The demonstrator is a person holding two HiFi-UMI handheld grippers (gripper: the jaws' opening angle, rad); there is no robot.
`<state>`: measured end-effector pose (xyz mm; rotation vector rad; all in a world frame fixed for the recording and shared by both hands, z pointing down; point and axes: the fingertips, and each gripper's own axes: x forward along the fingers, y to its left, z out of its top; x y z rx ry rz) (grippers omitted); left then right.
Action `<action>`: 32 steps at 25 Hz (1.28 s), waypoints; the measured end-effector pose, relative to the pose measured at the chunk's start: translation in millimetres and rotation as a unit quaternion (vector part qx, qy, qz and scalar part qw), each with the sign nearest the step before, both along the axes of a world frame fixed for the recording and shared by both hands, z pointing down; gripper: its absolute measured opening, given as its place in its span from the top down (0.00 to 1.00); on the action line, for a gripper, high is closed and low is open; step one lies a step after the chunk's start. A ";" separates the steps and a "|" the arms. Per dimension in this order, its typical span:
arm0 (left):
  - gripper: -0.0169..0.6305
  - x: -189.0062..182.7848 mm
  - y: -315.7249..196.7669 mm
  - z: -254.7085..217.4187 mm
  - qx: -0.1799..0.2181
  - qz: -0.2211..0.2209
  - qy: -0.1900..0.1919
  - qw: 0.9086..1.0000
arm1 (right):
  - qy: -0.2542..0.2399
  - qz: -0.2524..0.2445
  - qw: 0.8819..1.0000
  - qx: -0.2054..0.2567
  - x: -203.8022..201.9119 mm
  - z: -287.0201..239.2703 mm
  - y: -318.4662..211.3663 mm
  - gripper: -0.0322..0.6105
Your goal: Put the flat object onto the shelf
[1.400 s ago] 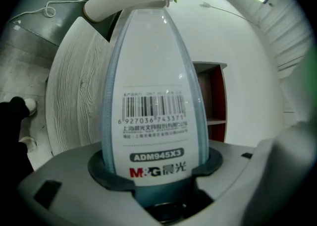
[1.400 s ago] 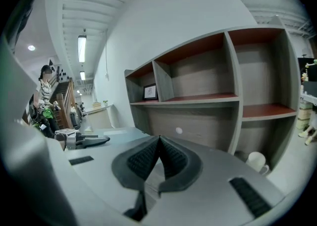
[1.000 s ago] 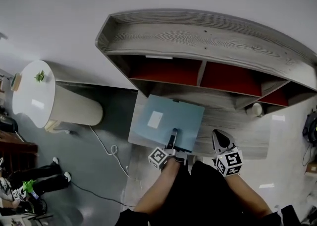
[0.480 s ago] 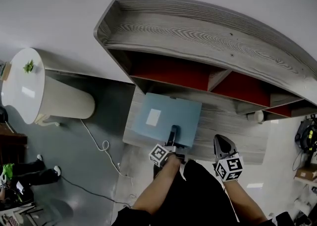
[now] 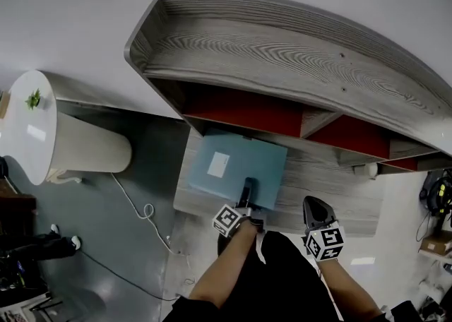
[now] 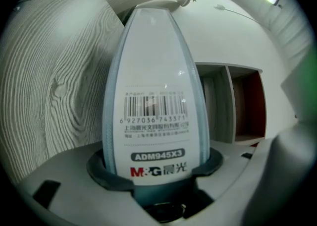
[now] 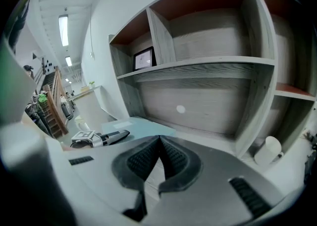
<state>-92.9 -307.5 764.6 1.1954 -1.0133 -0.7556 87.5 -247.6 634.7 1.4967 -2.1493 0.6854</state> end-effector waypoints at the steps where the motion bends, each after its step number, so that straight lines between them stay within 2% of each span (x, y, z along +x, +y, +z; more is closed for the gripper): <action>1: 0.52 -0.3 -0.9 2.5 -0.006 0.003 -0.009 1.000 | 0.000 0.000 1.000 0.001 0.0 -0.1 -3.2 0.95; 5: 0.52 1.2 -10.5 9.8 -0.023 0.011 -0.037 0.999 | 0.002 0.001 1.000 0.013 3.4 -5.2 -18.9 0.95; 14: 0.52 -2.3 -26.6 26.4 -0.056 -0.016 -0.044 0.997 | 0.009 0.011 1.000 0.005 18.3 1.9 -21.6 0.95; 22: 0.51 2.5 -35.8 33.6 -0.075 -0.004 -0.076 0.994 | -0.010 0.006 1.000 0.004 20.0 7.8 -18.4 0.95; 32: 0.46 6.3 -39.6 43.9 -0.117 0.000 -0.110 0.987 | 0.003 0.010 1.000 -0.007 27.8 12.7 -13.1 0.95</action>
